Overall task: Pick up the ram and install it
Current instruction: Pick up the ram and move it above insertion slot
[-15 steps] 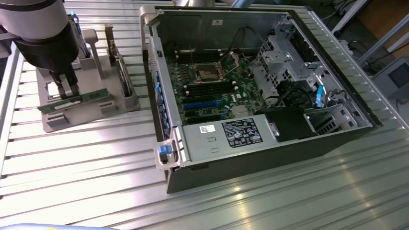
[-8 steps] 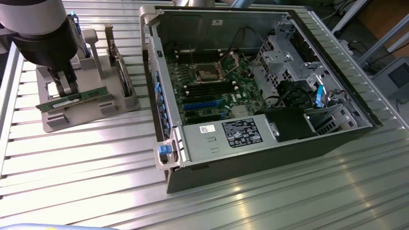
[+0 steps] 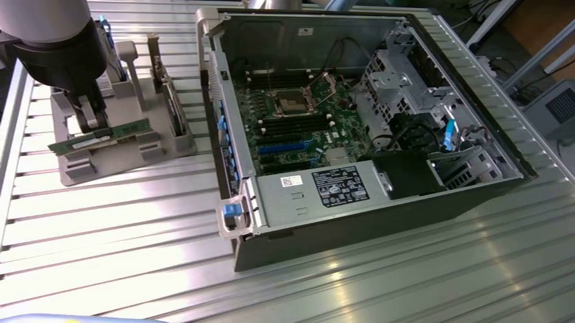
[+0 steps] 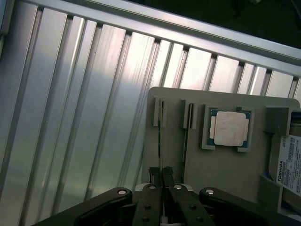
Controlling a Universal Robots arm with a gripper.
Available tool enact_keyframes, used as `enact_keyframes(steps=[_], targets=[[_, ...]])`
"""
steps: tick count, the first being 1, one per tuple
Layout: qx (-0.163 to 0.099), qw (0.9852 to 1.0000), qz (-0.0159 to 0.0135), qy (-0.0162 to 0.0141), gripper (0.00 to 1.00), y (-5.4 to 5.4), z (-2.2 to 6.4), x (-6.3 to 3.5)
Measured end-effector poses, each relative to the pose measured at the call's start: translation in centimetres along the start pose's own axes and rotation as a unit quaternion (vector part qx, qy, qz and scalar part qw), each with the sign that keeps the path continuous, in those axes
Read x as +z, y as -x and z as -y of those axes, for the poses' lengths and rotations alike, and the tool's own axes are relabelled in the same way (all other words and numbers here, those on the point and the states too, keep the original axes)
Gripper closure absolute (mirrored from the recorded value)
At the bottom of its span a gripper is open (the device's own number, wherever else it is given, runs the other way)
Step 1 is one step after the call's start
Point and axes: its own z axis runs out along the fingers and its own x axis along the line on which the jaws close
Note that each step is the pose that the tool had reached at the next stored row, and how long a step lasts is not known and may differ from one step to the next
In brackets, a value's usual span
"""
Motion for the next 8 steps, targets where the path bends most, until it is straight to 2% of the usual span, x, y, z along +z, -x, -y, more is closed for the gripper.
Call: enact_keyframes(steps=[8], targets=[[0.000,1.0000,-0.0001,0.0000,0.87,0.01,-0.02,-0.52]])
